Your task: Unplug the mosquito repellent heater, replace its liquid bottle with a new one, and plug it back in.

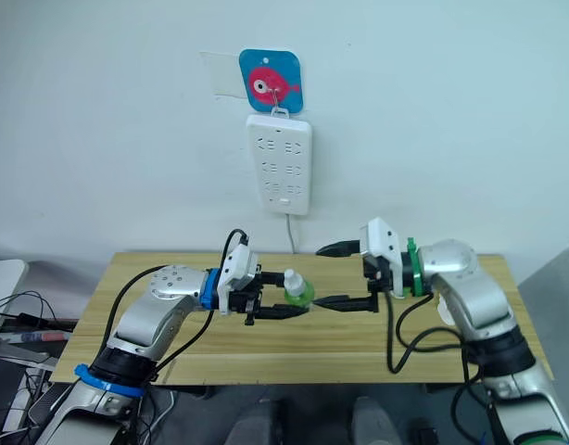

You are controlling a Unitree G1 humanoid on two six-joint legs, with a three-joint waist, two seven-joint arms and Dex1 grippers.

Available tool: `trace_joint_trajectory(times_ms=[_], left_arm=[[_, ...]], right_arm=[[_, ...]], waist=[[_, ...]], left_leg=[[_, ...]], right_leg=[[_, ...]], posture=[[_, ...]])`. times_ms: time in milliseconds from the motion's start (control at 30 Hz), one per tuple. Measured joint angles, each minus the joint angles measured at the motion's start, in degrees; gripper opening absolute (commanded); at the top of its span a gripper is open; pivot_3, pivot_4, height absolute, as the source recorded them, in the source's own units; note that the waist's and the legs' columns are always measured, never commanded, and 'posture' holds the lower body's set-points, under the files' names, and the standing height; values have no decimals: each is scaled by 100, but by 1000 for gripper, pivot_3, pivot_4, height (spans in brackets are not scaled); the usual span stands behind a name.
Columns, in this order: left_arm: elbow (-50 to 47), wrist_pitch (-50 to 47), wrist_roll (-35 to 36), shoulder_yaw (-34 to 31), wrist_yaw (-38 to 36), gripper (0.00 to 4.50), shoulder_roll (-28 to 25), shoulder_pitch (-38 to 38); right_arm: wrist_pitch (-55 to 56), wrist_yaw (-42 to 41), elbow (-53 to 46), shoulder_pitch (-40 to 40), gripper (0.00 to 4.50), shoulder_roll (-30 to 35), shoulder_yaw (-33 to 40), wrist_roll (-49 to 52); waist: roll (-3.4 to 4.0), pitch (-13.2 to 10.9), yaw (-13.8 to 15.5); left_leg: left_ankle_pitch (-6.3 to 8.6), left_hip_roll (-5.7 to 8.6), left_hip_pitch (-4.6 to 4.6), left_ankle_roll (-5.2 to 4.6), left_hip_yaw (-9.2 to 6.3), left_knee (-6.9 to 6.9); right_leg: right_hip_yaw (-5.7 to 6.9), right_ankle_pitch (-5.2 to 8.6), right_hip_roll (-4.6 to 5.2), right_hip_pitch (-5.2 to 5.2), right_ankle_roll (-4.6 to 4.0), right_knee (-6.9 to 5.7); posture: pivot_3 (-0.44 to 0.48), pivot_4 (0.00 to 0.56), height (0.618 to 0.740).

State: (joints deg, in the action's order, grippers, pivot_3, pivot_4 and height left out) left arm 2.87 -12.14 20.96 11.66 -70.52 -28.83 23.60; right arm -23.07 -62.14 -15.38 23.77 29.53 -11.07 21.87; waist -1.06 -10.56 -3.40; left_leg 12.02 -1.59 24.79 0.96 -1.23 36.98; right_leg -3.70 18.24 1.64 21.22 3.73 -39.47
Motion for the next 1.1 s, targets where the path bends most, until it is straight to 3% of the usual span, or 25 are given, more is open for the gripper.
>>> trace_joint_trajectory(times_ms=[200,433,800,1100], left_arm=[[38,-1,-63,-16,118,2200,26,85],[79,2,-89,-10,91,2200,31,87],[80,1,-108,-10,112,2200,10,84],[96,17,-103,-71,93,2200,4,102]], right_arm=[[-371,1223,-625,-255,4469,-645,-445,-416],[-595,1961,-262,281,4469,-1198,-519,-674],[-242,1738,46,285,4469,-783,-558,-783],[-494,1290,-119,177,4469,41,11,-229]], waist=[[0,0,-13],[0,0,-24],[0,0,-23],[0,1,-26]], left_leg=[[-1,2,-2,2,0,5],[-15,2,-2,26,-6,3],[-15,2,-2,26,-5,2],[-15,3,-2,26,-5,2]], right_leg=[[-1,0,-2,3,0,-19],[4,0,-5,11,-6,-38],[4,2,-7,13,-11,-40],[3,2,-6,11,-11,-39]], posture=[[-91,155,740],[-89,148,740],[-90,133,740],[-103,128,740]])
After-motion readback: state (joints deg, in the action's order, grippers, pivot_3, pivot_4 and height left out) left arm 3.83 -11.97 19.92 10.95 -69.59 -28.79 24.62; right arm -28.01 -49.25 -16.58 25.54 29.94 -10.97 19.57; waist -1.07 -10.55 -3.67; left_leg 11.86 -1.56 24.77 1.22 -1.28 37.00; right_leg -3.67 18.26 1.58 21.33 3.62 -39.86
